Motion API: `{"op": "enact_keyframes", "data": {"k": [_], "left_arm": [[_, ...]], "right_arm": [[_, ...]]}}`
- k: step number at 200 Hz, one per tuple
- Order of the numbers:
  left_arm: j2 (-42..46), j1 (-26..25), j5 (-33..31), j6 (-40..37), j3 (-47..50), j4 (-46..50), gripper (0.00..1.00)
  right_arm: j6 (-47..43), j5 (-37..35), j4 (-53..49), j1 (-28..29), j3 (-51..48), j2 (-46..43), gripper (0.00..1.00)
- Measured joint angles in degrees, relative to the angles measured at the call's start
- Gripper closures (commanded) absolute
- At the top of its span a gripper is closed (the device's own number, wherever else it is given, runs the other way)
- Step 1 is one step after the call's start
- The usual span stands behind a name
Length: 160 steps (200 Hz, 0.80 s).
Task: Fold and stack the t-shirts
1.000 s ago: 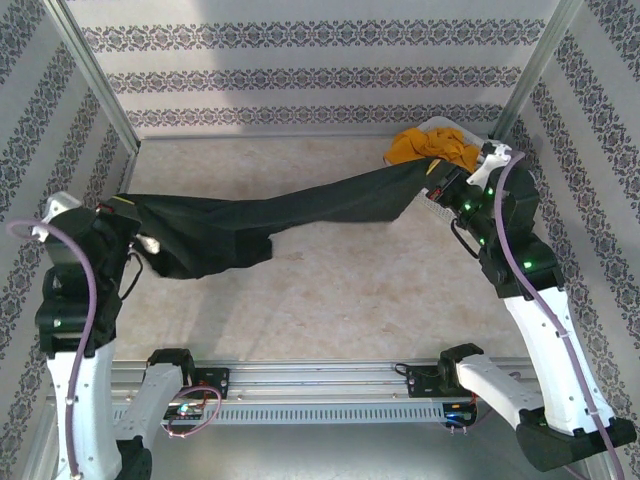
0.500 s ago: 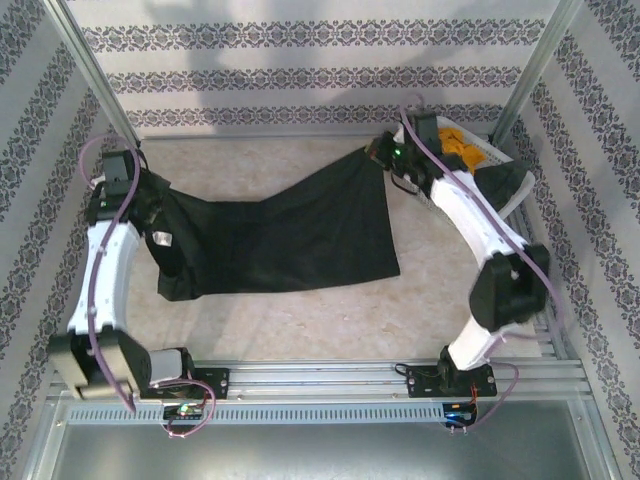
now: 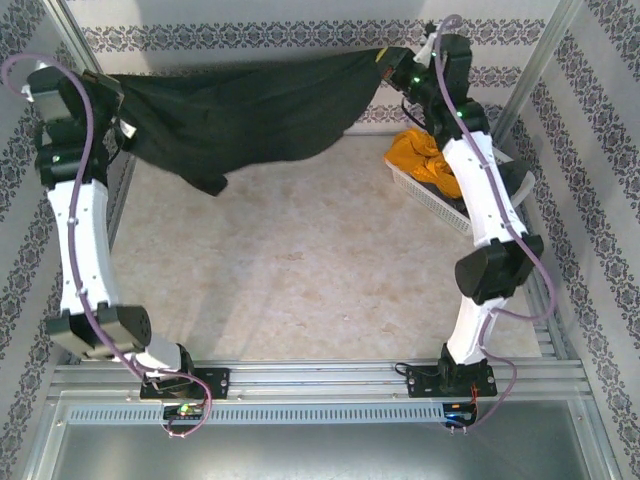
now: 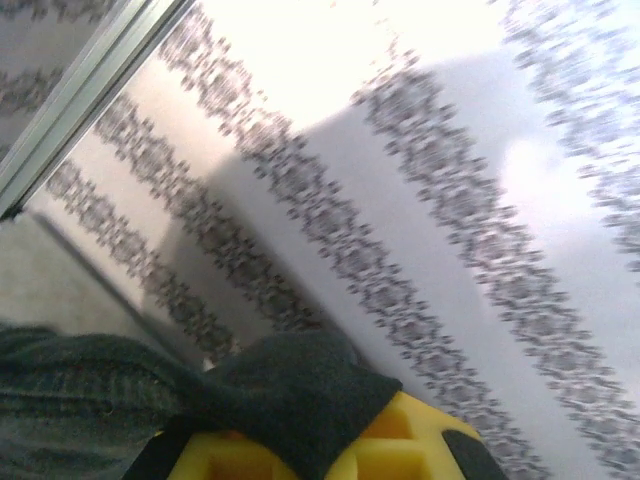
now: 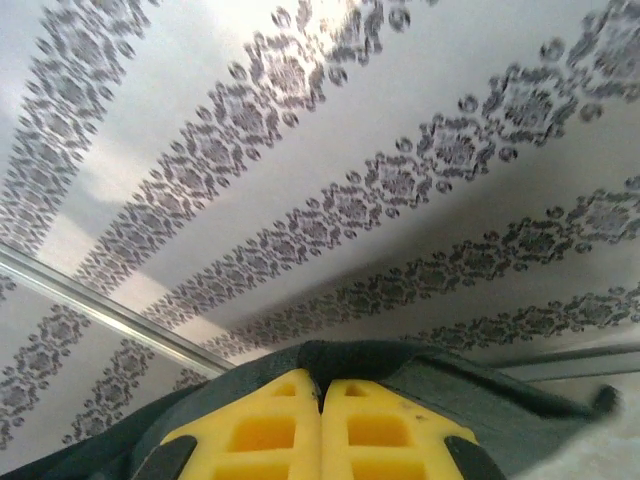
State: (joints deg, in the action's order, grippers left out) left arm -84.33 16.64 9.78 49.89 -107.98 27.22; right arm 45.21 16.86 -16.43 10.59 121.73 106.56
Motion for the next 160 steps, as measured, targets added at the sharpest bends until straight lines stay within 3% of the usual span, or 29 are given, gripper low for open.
{"op": "enact_keyframes", "data": {"k": [22,43,55,75,81,95,126,160], "left_arm": [[8.5,0.0,-2.6,0.1,6.5,1.0,1.00],[18.2,0.1,-6.2,1.3,19.0,3.8,1.00],[22.7,0.3,-7.2,2.1,27.7,5.6,0.87],[27.1,0.3,-7.7,2.9,42.1,8.2,0.56],[27.8,0.3,-7.6,3.1,46.0,9.2,0.48],[26.9,0.3,-7.1,3.1,53.4,11.0,0.41],[26.9,-0.2,-6.0,3.0,62.7,16.2,0.40],[33.6,-2.4,-4.0,3.3,66.3,19.6,0.45]], "right_arm": [[0.3,-1.6,0.8,-0.4,-14.3,-10.2,1.00],[0.7,-3.5,0.6,-0.3,-31.1,-20.8,1.00],[1.2,-4.5,-0.2,0.2,-40.6,-26.0,1.00],[2.0,-5.7,-1.7,0.9,-55.7,-31.5,0.56],[1.9,-5.9,-2.6,0.8,-59.4,-31.8,0.51],[1.8,-6.3,-5.2,0.8,-65.7,-30.0,0.43],[-0.2,-7.0,-11.7,0.8,-69.0,-25.1,0.41],[-2.0,-8.1,-12.7,2.1,-69.0,-25.5,0.43]]}}
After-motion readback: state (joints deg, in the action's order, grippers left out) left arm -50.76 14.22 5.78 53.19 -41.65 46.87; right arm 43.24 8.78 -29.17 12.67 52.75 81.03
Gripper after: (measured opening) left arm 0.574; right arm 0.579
